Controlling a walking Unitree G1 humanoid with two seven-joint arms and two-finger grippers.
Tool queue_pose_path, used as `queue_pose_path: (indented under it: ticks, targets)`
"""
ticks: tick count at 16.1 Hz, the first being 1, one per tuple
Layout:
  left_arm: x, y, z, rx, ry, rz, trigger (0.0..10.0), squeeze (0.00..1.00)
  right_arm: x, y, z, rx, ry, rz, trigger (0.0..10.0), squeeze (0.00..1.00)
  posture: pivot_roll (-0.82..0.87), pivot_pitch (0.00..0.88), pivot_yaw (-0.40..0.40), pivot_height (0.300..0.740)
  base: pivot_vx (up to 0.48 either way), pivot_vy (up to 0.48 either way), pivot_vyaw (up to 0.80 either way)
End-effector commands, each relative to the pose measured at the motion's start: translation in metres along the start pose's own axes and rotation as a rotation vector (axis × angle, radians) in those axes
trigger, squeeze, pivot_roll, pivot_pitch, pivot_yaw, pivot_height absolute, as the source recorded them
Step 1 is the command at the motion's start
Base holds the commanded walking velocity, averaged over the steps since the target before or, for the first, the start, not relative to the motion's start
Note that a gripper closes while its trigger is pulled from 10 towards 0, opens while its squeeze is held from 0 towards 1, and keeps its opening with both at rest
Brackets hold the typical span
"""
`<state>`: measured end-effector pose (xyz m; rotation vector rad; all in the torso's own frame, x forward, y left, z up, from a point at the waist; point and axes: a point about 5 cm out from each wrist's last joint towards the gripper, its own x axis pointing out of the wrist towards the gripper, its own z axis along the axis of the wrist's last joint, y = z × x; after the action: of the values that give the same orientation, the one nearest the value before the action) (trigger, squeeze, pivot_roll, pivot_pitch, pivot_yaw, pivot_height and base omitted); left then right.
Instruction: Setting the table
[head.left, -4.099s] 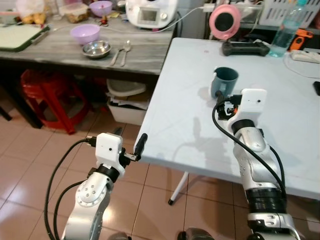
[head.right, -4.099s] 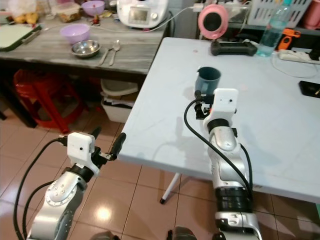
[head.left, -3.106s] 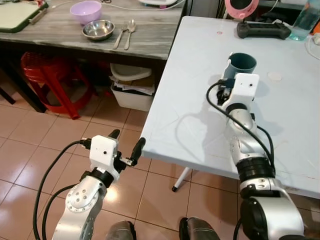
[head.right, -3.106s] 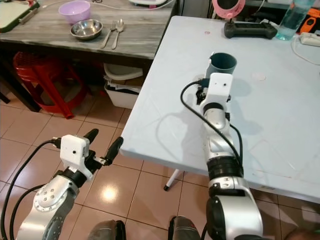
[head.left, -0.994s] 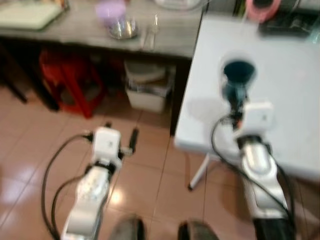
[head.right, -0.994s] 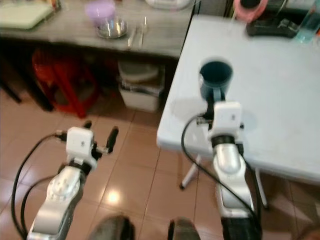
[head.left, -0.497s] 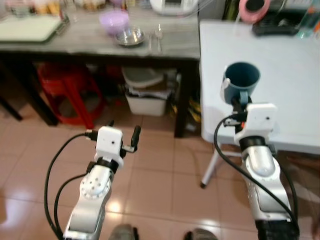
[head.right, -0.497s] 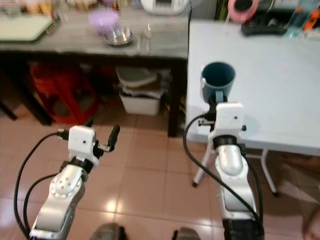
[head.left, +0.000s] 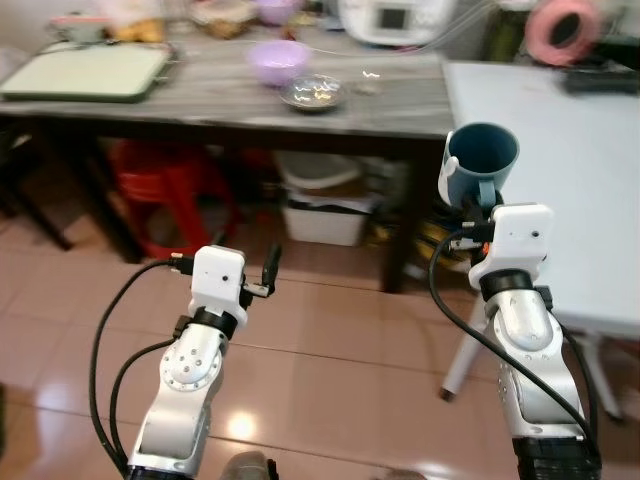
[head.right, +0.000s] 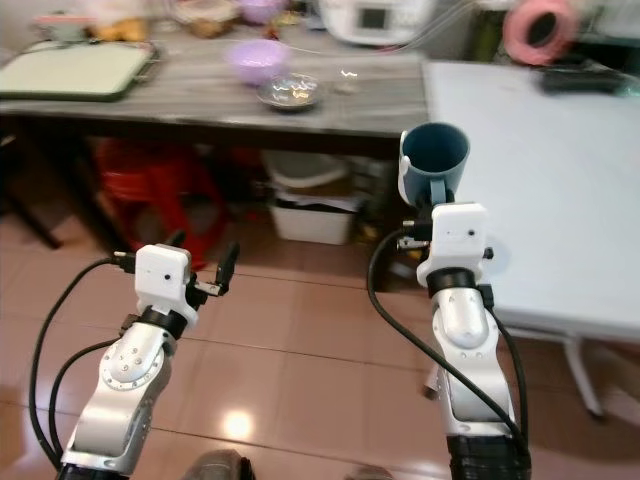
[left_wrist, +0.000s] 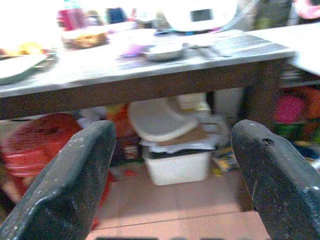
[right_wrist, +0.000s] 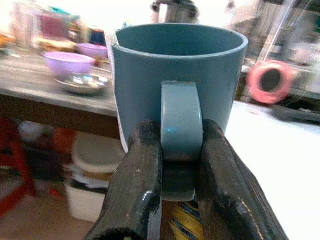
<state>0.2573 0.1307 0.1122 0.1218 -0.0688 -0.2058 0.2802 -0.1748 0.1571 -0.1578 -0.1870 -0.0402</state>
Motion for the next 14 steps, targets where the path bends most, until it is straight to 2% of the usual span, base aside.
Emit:
queue_pose_path:
  ticks: [1,14]
  targets:
    - [-0.001,0.005,-0.001,0.017,0.002,0.015,10.0,0.00,0.003,0.007,0.006,0.004,-0.024,0.026,10.0,0.00,-0.01,0.051,0.012,0.740,0.472,0.000,0.00]
    - [0.001,-0.009,0.004,-0.005,-0.044,-0.048,10.0,0.00,0.012,0.012,0.007,-0.006,-0.028,0.039,10.0,0.00,-0.01,0.047,0.014,0.740,0.468,0.000,0.00]
